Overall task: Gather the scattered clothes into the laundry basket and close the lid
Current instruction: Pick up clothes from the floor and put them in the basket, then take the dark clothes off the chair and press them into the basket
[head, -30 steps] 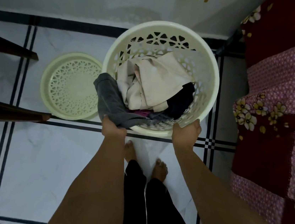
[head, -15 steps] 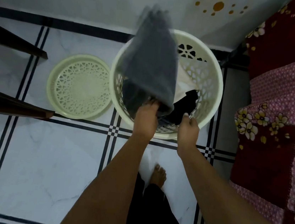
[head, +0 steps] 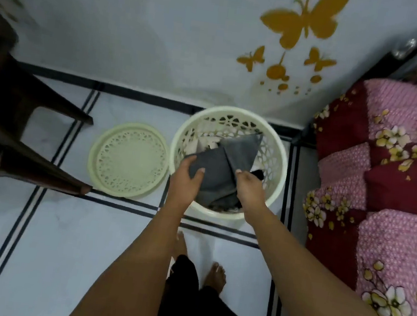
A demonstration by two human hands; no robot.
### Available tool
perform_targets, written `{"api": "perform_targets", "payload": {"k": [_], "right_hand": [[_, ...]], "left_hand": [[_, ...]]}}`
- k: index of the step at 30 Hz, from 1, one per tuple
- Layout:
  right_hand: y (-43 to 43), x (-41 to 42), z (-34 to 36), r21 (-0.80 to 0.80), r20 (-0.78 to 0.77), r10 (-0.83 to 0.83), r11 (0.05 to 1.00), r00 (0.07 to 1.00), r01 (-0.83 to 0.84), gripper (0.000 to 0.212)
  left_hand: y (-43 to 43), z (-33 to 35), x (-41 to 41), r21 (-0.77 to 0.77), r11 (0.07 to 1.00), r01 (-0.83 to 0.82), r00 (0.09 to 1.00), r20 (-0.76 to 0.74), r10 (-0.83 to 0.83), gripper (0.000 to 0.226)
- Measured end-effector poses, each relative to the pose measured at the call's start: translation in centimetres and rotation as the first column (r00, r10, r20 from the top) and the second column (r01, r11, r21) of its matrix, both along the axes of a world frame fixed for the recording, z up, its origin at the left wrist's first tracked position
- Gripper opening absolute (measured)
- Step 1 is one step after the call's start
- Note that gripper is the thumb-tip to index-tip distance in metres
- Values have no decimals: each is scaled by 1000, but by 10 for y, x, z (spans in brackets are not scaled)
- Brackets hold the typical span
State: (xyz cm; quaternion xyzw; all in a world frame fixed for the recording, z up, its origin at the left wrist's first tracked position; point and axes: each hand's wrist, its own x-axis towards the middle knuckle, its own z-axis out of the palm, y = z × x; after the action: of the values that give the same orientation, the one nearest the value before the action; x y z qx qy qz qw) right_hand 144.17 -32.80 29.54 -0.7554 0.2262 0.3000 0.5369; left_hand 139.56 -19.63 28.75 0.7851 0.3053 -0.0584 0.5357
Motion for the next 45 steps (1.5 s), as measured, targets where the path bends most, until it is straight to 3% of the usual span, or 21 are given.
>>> {"api": "perform_targets", "payload": {"k": [4, 11, 17, 21, 23, 26, 29, 32, 35, 40, 43, 45], "right_hand": [[33, 9, 58, -60, 57, 204, 978, 977, -200, 47], [144, 0, 146, -28, 194, 431, 900, 881, -434, 51], [283, -8, 187, 16, 283, 569, 802, 772, -597, 26], [397, -19, 186, 27, 313, 644, 729, 698, -684, 50], [474, -24, 173, 57, 315, 671, 693, 672, -719, 48], [579, -20, 142, 69, 313, 651, 710, 691, -701, 50], [670, -13, 102, 68, 248, 671, 708, 699, -703, 53], [746, 1, 55, 22, 163, 708, 694, 688, -719, 51], [779, 0, 13, -60, 101, 728, 684, 678, -727, 46], [798, 1, -27, -220, -14, 766, 625, 643, -749, 42], [818, 9, -17, -120, -7, 677, 730, 736, -673, 46], [836, 21, 3, -34, 58, 616, 787, 785, -616, 52]], "left_hand": [[38, 60, -14, -16, 992, -128, 992, 17, 128, 43], [127, 150, -43, -41, 947, -319, 939, 117, 322, 46], [241, 183, -72, -59, 854, -516, 834, 192, 517, 46], [346, 168, -96, -67, 764, -641, 749, 159, 643, 47], [419, 143, -103, -63, 718, -693, 709, 118, 695, 51], [528, 96, -103, 8, 694, -720, 694, -7, 720, 67], [615, 44, -102, 169, 735, -657, 695, -242, 677, 97], [682, -8, -96, 169, 777, -606, 658, -442, 609, 125], [716, -51, -97, 168, 788, -592, 607, -550, 574, 138], [742, -87, -105, 237, 624, -745, 440, -528, 726, 123], [765, -85, -109, 103, 511, -853, 406, -483, 775, 88], [782, -63, -102, -13, 501, -866, 449, -461, 765, 60]]}}
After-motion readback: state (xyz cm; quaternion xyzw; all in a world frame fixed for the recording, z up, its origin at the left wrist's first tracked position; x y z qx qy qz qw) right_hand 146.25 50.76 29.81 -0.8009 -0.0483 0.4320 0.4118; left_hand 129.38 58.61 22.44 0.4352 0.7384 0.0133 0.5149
